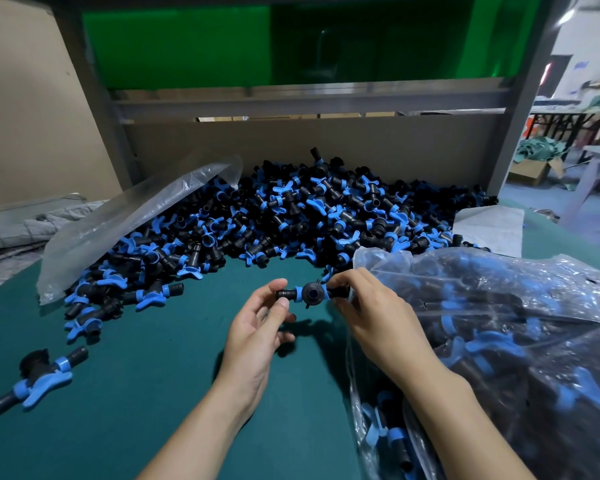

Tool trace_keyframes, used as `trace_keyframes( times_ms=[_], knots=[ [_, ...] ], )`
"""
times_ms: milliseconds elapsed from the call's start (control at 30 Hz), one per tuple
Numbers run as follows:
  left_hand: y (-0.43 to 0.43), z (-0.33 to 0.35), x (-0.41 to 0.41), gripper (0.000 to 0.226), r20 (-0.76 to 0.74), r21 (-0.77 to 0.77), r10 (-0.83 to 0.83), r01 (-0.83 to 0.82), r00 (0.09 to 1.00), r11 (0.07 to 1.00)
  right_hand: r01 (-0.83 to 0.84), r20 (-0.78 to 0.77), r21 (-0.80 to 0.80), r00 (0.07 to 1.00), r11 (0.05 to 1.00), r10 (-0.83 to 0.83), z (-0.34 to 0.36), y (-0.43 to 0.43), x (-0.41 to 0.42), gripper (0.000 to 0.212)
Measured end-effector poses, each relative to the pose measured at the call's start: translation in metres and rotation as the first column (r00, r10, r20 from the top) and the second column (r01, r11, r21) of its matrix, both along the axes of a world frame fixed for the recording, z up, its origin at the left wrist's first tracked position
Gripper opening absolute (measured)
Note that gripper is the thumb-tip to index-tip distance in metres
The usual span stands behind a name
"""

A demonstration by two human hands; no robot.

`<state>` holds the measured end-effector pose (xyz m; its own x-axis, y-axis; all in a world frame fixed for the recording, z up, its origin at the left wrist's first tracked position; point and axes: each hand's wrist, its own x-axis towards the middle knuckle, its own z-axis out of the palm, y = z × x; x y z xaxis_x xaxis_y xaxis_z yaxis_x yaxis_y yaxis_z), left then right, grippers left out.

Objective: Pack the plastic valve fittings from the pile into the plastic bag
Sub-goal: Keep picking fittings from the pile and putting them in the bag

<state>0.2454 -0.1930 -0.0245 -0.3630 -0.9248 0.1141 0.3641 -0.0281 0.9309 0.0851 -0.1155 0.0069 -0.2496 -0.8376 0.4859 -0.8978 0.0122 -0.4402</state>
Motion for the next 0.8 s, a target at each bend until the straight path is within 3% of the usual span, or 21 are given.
trace_keyframes(
  times_ms=[367, 800],
  knots=[
    [0.0, -0.0005, -0.0012, 0.018, -0.006, 0.03, 0.0, 0.001, 1.0, 1.0, 0.008, -0.041, 0.006, 0.999, 1.0, -0.007, -0.0026, -0.0028, -0.0021, 0.023],
    [-0.0017, -0.003, -0.0013, 0.024, 0.026, -0.003, 0.014, -0.014, 1.0, 1.0, -0.005, -0.058, 0.027, 0.998, 1.0, 0.007, -0.0022, -0.002, -0.0025, 0.023]
  ],
)
